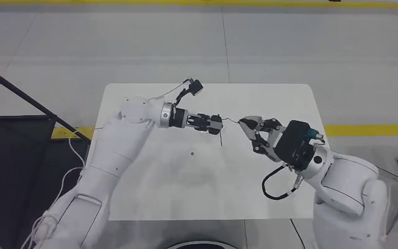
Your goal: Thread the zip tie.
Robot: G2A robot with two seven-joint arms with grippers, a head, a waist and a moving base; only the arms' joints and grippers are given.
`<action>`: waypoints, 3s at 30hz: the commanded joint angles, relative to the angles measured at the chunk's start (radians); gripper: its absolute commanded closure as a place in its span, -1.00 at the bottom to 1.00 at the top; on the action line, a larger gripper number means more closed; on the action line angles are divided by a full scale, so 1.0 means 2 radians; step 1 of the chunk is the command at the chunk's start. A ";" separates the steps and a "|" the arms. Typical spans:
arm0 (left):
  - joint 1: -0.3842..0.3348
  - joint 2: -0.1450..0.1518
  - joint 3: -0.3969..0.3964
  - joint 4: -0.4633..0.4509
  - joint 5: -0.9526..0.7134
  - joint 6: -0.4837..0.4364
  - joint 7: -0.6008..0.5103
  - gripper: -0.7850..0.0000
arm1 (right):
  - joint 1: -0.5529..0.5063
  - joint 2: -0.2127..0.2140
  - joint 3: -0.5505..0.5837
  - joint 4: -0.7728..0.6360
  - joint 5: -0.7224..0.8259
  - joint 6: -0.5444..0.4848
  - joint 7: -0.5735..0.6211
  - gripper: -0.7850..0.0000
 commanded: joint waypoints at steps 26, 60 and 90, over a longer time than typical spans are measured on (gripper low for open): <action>-0.022 0.013 0.053 0.015 -0.034 -0.012 0.012 1.00 | 0.011 0.020 -0.055 0.027 -0.154 0.046 -0.062 1.00; -0.022 0.013 0.053 0.015 -0.034 -0.012 0.012 1.00 | 0.018 0.043 -0.082 0.038 -0.170 0.075 -0.080 1.00; -0.022 0.013 0.053 0.015 -0.034 -0.012 0.012 1.00 | 0.017 0.067 -0.095 0.037 -0.144 0.018 -0.051 1.00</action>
